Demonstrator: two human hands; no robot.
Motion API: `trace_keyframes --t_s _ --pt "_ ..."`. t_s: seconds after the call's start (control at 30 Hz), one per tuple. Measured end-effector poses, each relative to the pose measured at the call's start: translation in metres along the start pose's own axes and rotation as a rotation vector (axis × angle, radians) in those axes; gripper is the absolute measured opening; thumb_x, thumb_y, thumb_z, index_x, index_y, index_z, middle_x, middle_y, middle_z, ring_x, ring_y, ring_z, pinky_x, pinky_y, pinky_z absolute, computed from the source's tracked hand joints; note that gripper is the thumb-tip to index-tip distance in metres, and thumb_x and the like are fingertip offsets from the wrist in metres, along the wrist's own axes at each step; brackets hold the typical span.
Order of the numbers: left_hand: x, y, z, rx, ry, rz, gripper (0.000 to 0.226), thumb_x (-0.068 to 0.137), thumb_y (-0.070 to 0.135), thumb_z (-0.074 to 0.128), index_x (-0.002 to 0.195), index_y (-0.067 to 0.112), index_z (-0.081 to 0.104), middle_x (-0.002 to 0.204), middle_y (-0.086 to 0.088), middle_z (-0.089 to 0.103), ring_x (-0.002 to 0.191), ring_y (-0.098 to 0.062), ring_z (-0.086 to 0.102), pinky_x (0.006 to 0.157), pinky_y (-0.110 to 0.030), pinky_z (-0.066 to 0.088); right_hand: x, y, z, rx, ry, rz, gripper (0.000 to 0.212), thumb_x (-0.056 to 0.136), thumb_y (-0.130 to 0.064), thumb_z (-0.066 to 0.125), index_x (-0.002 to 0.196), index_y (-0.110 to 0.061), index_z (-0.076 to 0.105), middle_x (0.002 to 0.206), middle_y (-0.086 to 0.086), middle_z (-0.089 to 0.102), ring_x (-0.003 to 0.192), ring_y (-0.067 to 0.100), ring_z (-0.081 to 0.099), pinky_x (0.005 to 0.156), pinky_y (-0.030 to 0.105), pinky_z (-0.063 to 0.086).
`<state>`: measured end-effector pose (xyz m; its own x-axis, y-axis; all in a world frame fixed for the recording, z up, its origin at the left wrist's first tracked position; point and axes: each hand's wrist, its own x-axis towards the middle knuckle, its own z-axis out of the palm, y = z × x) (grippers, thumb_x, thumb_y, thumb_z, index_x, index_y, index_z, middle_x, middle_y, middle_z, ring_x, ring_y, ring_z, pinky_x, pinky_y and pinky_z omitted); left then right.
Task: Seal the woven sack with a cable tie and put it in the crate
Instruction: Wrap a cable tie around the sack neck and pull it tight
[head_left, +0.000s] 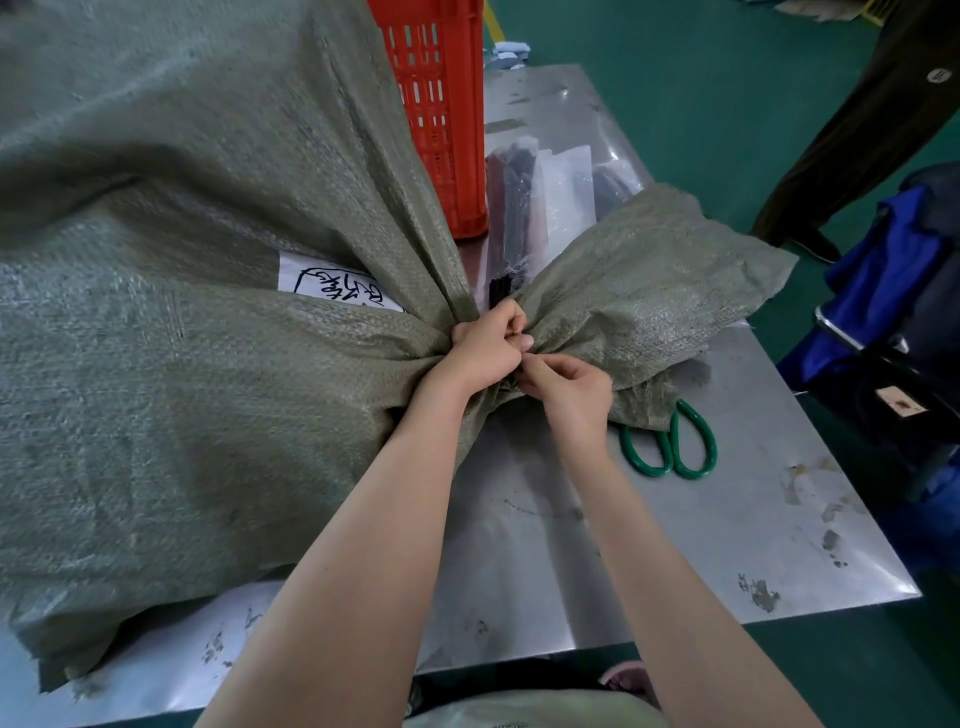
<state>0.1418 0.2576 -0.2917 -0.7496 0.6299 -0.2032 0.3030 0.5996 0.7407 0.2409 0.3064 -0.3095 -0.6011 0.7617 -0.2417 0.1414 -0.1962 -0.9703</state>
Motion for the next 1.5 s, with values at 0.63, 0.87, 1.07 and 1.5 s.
trace_keyframes --t_s 0.63,0.87,1.07,1.5 --pt "-0.007 -0.001 -0.006 0.173 -0.025 0.087 0.041 0.087 -0.002 0.049 0.06 0.027 0.036 0.08 0.003 0.056 0.107 -0.026 0.062 0.103 -0.038 0.041 -0.002 -0.011 0.005 -0.241 -0.126 0.115 0.021 0.065 -0.021 0.06 0.049 -0.012 0.068 0.079 0.028 0.072 0.07 0.026 0.064 0.085 0.052 0.054" --pt "-0.006 -0.003 -0.009 -0.046 -0.019 0.082 0.04 0.087 -0.001 0.054 0.065 0.028 0.038 0.069 0.007 0.049 0.078 -0.015 0.049 0.064 -0.014 0.038 -0.005 -0.011 0.007 -0.191 -0.112 0.132 0.02 0.061 -0.035 0.062 0.047 -0.024 0.07 0.077 0.018 0.074 0.093 0.035 0.068 0.092 0.05 0.051" --pt "-0.006 -0.003 -0.011 -0.092 -0.01 0.095 0.026 0.09 -0.004 0.042 0.078 0.019 0.045 0.067 0.005 0.05 0.077 -0.017 0.049 0.065 -0.017 0.038 -0.003 -0.013 0.004 -0.188 -0.137 0.122 0.021 0.065 -0.036 0.067 0.049 -0.023 0.071 0.077 0.015 0.074 0.092 0.035 0.068 0.091 0.051 0.051" --pt "-0.005 -0.004 -0.009 -0.238 0.022 0.067 0.042 0.084 -0.01 0.053 0.069 0.027 0.042 0.065 0.004 0.046 0.063 -0.006 0.044 0.071 -0.023 0.039 0.004 -0.018 -0.001 -0.134 -0.227 0.225 0.018 0.077 -0.012 0.067 0.059 -0.012 0.065 0.068 0.011 0.066 0.08 0.023 0.064 0.09 0.039 0.053"
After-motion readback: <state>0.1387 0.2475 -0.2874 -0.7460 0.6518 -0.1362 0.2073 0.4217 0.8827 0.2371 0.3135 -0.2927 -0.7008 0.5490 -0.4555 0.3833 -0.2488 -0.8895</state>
